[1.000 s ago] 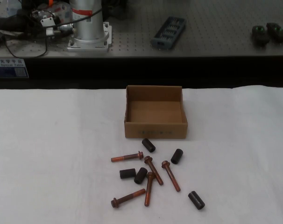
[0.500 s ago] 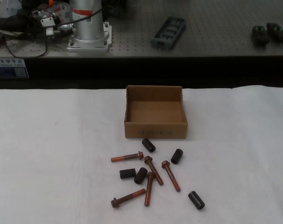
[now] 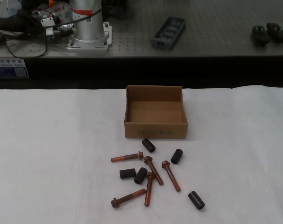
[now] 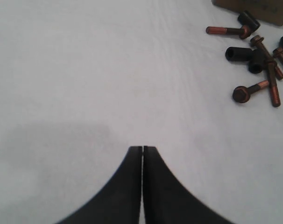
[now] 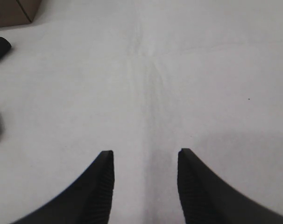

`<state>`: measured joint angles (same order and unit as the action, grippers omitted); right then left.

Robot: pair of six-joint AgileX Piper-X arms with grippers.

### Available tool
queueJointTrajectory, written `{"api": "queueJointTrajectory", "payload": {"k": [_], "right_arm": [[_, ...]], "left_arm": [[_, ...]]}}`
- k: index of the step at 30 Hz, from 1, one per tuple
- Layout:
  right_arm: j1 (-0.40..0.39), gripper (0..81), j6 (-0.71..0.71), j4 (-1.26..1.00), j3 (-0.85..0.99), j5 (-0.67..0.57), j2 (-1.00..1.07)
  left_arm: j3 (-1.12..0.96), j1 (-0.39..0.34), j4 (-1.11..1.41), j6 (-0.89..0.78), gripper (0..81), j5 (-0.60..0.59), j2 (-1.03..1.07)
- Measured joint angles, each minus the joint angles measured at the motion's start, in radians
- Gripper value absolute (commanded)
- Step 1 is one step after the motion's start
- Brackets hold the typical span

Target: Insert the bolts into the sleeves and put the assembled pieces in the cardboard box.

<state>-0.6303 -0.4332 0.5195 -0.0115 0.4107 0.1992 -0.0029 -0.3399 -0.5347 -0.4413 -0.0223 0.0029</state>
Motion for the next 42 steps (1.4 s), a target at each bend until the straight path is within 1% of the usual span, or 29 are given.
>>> {"api": "queueJointTrajectory", "payload": {"k": [1, 3, 8, 11, 18, 21, 23, 25, 40, 42], "right_arm": [[0.000, 33.1, 0.000, 0.000, 0.000, 0.000, 0.000], [0.000, 33.1, 0.000, 0.000, 0.000, 0.000, 0.000], [0.000, 33.1, 0.000, -0.016, 0.000, 0.000, 0.000], [0.000, 33.1, 0.000, -0.025, 0.000, 0.000, 0.000], [0.000, 33.1, 0.000, -0.061, 0.000, 0.000, 0.000], [0.000, 33.1, -0.040, -0.061, 0.000, 0.000, 0.000], [0.000, 33.1, -0.090, -0.061, 0.000, 0.000, 0.000], [0.000, 33.1, -0.106, -0.061, 0.000, 0.000, 0.000], [0.000, 33.1, -0.112, -0.061, 0.000, -0.002, 0.000], [0.000, 33.1, -0.112, -0.061, 0.000, -0.019, 0.000]], "left_arm": [[0.000, 0.000, 0.000, -0.091, 0.6, 0.000, 0.000], [0.000, 0.000, 0.000, -0.166, 0.6, 0.000, 0.000], [0.000, 0.000, 0.002, -0.275, 0.6, 0.000, 0.000], [0.000, 0.000, 0.002, -0.305, 0.6, 0.000, 0.000], [0.000, 0.000, 0.002, -0.323, 0.6, 0.000, 0.000], [0.000, 0.000, 0.002, -0.325, 0.6, 0.000, 0.000], [0.000, 0.000, 0.002, -0.325, 0.6, -0.004, 0.000], [0.000, 0.000, 0.002, -0.325, 0.6, -0.004, 0.000], [0.000, 0.000, 0.002, -0.325, 0.4, -0.016, 0.000], [0.000, 0.000, 0.006, -0.325, 2.5, -0.040, 0.000]]}}
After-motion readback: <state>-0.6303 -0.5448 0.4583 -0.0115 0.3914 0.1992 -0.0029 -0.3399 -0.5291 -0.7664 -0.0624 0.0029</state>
